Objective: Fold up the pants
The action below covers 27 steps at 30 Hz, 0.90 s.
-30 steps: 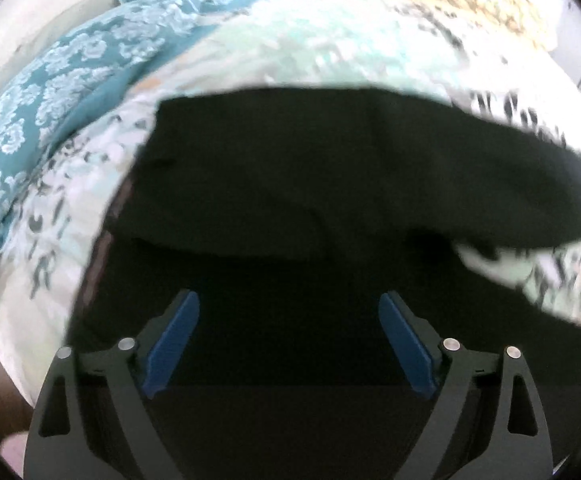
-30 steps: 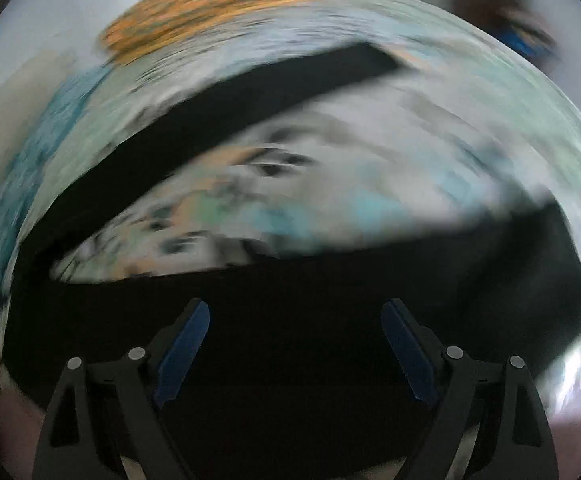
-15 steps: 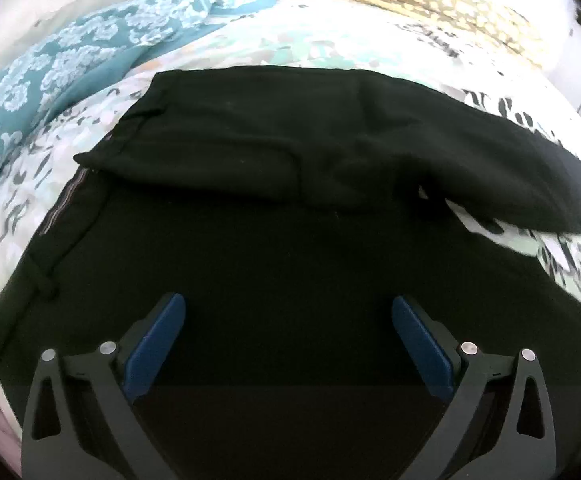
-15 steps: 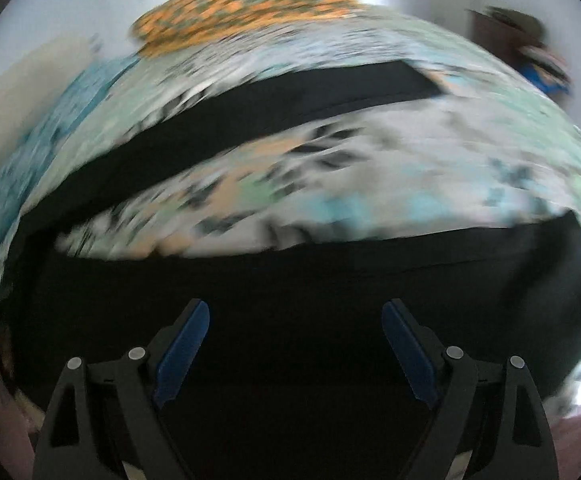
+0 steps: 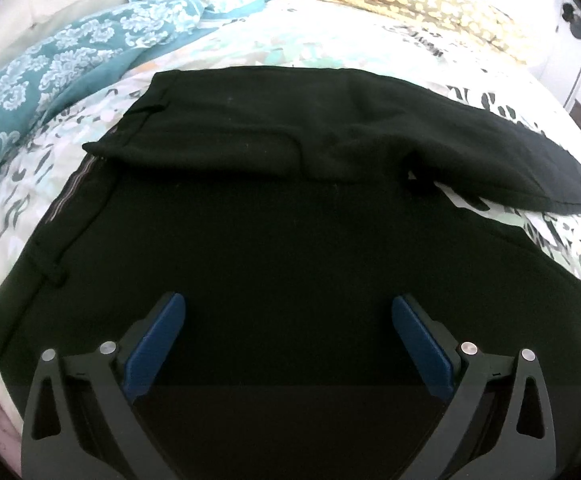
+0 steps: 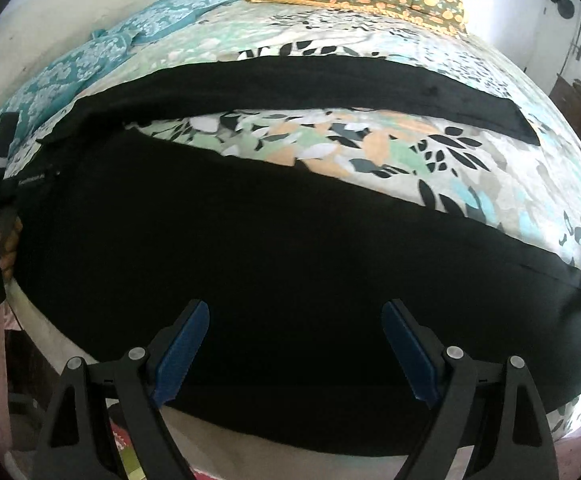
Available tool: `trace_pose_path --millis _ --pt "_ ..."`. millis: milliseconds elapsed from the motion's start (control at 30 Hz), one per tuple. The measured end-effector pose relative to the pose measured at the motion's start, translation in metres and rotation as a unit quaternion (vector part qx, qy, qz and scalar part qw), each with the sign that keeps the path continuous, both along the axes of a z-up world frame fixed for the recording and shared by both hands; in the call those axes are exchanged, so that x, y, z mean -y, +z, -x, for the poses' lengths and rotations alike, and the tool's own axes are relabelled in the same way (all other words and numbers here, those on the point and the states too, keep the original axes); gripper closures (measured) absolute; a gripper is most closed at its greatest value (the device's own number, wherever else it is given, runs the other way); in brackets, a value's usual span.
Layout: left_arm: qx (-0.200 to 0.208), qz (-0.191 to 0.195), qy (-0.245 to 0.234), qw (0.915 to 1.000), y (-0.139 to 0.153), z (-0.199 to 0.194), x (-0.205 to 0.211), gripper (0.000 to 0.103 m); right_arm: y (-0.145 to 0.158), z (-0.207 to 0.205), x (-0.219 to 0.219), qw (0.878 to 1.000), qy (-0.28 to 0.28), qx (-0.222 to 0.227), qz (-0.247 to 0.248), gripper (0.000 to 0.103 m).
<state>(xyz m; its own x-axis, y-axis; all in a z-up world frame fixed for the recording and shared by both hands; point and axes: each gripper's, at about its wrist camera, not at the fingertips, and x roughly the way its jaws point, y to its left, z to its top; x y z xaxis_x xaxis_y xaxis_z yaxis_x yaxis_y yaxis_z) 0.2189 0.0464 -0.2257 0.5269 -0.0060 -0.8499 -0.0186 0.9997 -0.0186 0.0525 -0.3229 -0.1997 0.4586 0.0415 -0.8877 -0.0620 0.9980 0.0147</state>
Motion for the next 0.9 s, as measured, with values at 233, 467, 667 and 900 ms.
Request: trace_pose_path --millis 233,467,667,900 --pt "0.001 -0.003 0.000 1.0000 -0.001 0.001 0.000 0.000 -0.009 -0.001 -0.012 0.999 0.025 -0.012 0.017 0.015" --pt "0.005 -0.008 0.000 1.0000 -0.002 0.001 0.001 0.000 -0.016 -0.005 -0.008 1.000 0.022 -0.017 0.004 0.007" --pt "0.009 -0.011 0.002 0.9999 -0.002 0.002 0.002 0.000 -0.021 -0.006 -0.010 1.000 0.025 -0.016 0.000 0.000" --pt "0.011 -0.015 0.003 0.9998 -0.002 0.003 0.002 0.000 -0.025 -0.006 -0.009 0.999 0.031 0.001 -0.005 0.000"
